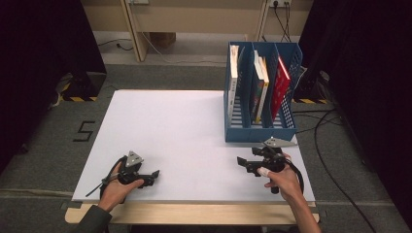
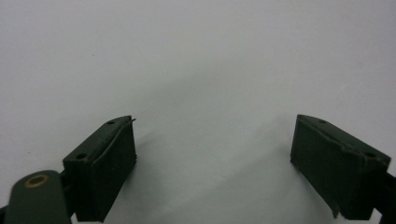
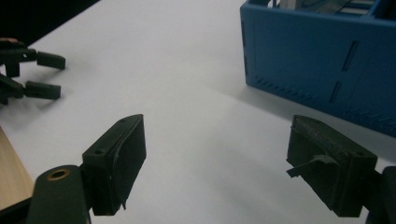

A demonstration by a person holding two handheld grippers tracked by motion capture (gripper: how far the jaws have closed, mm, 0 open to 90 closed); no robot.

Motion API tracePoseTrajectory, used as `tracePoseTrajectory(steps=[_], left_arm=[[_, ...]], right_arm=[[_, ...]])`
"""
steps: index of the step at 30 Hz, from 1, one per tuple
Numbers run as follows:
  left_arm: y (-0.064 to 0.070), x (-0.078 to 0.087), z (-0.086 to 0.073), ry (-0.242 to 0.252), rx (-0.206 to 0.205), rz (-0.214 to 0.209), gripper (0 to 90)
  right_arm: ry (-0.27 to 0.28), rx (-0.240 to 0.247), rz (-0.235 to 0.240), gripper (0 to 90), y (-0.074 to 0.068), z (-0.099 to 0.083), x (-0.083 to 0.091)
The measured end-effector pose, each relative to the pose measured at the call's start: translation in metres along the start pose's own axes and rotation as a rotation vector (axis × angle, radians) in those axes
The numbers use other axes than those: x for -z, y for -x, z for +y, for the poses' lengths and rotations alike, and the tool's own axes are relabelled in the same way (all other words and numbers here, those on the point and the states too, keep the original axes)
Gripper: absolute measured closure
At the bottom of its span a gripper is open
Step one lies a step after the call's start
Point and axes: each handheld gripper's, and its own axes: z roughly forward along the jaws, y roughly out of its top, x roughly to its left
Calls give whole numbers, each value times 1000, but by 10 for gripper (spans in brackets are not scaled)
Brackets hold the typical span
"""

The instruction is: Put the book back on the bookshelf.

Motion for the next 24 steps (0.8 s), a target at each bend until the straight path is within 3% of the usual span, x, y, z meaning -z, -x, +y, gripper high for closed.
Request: tracePoseTrajectory(steps=[6,24], left_arm=[[0,0,0,0,0,0,131],[0,0,0,-2,-1,0,131]], right_arm=[[-25,22,-26,166,-2,-13,-9],[-125,86,-97,168,-4,-39,-18]])
